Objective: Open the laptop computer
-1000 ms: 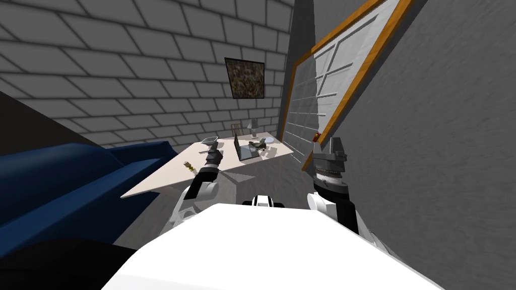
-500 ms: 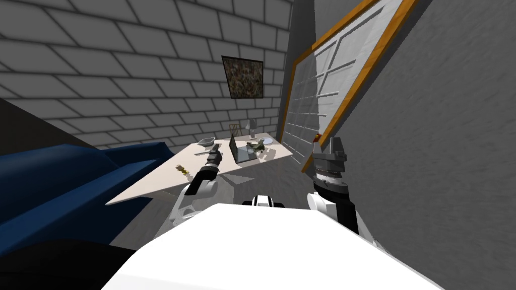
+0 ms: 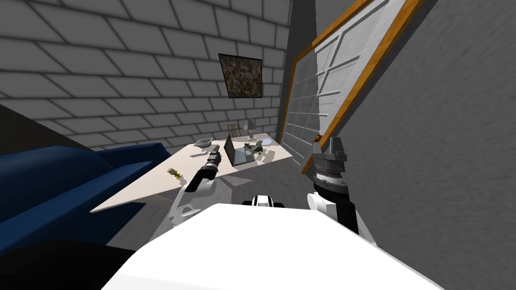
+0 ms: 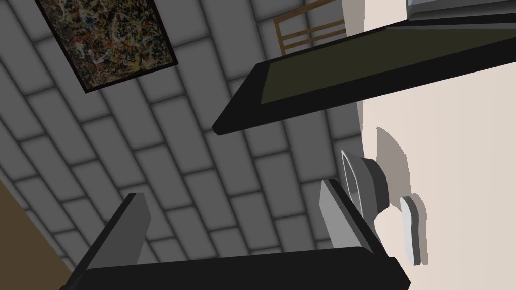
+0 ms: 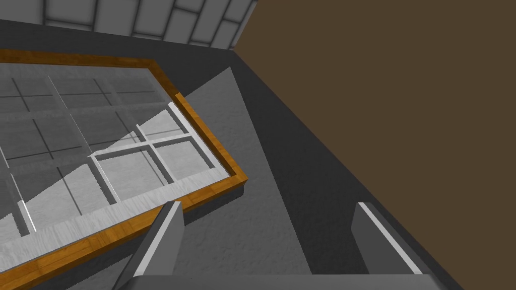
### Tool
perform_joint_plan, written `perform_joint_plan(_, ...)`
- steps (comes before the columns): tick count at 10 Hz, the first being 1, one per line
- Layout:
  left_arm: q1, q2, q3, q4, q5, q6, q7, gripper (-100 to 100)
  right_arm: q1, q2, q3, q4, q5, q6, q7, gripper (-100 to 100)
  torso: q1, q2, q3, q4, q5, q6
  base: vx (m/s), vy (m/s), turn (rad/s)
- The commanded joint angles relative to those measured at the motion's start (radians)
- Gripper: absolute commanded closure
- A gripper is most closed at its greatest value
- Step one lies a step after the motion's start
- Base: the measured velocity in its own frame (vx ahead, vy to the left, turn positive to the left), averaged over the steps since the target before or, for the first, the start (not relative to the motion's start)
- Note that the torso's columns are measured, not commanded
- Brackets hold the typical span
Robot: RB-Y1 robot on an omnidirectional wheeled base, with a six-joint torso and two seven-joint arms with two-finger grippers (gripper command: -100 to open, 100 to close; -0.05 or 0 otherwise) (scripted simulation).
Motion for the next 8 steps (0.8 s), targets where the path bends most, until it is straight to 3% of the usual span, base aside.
perform_joint_plan(1,-0.010,0.020,0.016,0.007,-0.004,0.067,-0.010,-100,0.000,0.000,0.000,0.000,0.000,0.000,0.000,0,-0.001,-0.002,-0.001,0.000,0.000,0.000,0.078,-0.056,0.003)
perform_joint_plan(5,-0.024,0.033,0.034,0.019,-0.010,0.142,-0.023,-100,0.000,0.000,0.000,0.000,0.000,0.000,0.000,0,-0.001,-0.001,-0.001,0.000,0.000,0.000,0.064,-0.049,0.003)
perform_joint_plan(8,-0.025,0.026,0.031,0.005,-0.014,0.144,-0.023,-100,0.000,0.000,0.000,0.000,0.000,0.000,0.000,0,0.002,-0.005,-0.003,-0.001,0.000,0.000,0.068,0.000,-0.008)
